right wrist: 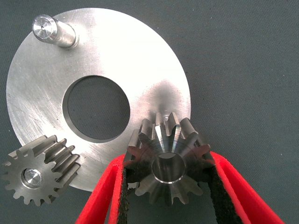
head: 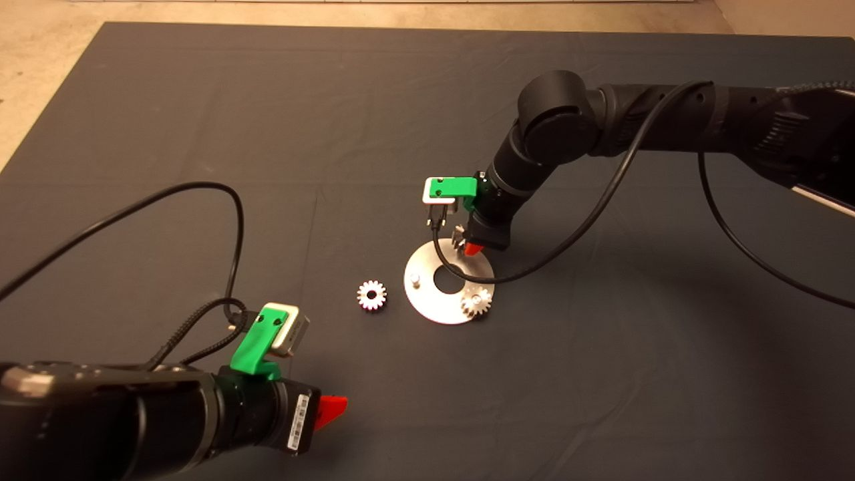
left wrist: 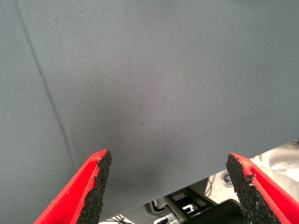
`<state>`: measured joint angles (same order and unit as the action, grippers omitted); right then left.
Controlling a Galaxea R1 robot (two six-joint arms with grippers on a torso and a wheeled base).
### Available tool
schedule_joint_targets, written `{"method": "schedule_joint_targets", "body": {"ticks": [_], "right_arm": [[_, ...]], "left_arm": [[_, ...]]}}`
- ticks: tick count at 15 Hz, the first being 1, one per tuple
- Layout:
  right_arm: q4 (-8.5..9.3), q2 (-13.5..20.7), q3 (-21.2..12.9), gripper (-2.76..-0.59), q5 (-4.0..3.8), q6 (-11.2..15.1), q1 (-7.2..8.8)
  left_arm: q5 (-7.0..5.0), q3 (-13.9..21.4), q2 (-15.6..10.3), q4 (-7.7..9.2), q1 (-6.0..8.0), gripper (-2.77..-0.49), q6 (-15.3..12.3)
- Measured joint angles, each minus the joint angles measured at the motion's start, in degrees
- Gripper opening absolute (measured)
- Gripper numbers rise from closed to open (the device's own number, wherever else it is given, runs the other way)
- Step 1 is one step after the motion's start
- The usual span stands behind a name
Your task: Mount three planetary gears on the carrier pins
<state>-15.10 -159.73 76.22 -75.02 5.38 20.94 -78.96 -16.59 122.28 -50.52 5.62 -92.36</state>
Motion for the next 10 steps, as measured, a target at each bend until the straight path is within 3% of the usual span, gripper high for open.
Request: {"method": "schedule_joint_targets", "body": {"ticks": [2,4,8,10], "right_arm": [[0.0,0.16,-0.04,-2.35,0.41,0.0,-0.05],[-0.03,0.26,-0.04,-2.34,1.44,0.0,-0.17],[-1.26,0.11,0.27,-2.34,4.2,0.02,-2.36],[-1.29,0.02,0.27,-2.35,4.26,0.02,-2.36]], "left_arm": [[0.09,0.0,-0.37,0.0,0.0,-1.51,0.0],[0.16,0.0,-0.37,0.0,0.0,-1.51,0.0],[0.37,0.02,-0.37,0.0,0.0,-1.51,0.0],[0.48,0.04,-0.37,0.02,0.0,-1.51,0.0]]}}
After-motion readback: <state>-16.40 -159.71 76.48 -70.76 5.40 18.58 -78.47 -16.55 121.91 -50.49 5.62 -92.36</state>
